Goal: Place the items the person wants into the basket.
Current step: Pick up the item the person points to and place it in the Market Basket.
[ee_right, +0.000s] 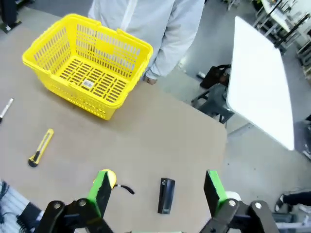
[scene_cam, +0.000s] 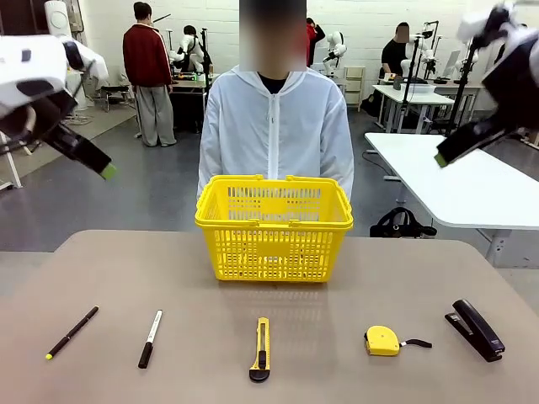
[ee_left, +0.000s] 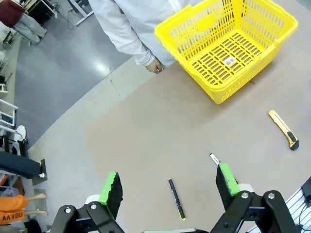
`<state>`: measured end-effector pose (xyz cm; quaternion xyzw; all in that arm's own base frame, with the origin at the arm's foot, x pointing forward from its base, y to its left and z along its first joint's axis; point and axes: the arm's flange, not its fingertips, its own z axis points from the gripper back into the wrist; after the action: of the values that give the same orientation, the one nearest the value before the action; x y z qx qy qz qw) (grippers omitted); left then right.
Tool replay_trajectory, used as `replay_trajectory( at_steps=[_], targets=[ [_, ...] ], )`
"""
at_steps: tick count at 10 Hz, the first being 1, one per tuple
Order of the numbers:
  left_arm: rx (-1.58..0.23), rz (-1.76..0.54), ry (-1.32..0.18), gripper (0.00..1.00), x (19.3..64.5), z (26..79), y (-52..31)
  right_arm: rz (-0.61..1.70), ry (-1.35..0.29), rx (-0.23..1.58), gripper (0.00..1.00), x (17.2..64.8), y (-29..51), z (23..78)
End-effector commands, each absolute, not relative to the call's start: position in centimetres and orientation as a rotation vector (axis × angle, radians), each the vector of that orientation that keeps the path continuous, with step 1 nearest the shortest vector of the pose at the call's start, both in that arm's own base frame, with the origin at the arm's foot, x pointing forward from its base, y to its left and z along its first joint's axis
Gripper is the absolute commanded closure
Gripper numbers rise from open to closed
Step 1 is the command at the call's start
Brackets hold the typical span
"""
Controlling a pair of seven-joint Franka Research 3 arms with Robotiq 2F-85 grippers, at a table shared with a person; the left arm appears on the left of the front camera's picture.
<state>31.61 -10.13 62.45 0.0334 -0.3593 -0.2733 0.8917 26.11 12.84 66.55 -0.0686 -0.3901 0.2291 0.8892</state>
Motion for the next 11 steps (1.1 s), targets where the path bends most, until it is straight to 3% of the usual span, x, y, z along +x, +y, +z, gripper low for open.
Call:
replay_trajectory(
  at_steps=[1,4,5,7,11],
  targets=[
    [0.065,-0.568,-0.736,0.00,32.0,60.8,-10.2,0.472,-0.801,-0.132,0.00,26.9,12.3,64.6],
    [0.068,-0.567,-0.737,0.00,31.7,62.1,-10.1,0.475,-0.803,-0.139,0.00,26.3,12.7,66.2],
    [-0.185,-0.695,-0.646,0.00,32.6,61.9,-7.4,0.467,-0.782,0.104,0.00,27.0,8.6,65.6],
    [-0.530,-0.792,-0.580,0.00,34.1,62.9,-0.1,0.524,-0.697,0.370,0.00,26.9,1.7,64.1],
    [-0.572,-0.636,-0.608,0.00,32.9,63.1,9.9,0.320,-0.683,0.437,0.00,25.3,-8.7,62.1]
  ],
)
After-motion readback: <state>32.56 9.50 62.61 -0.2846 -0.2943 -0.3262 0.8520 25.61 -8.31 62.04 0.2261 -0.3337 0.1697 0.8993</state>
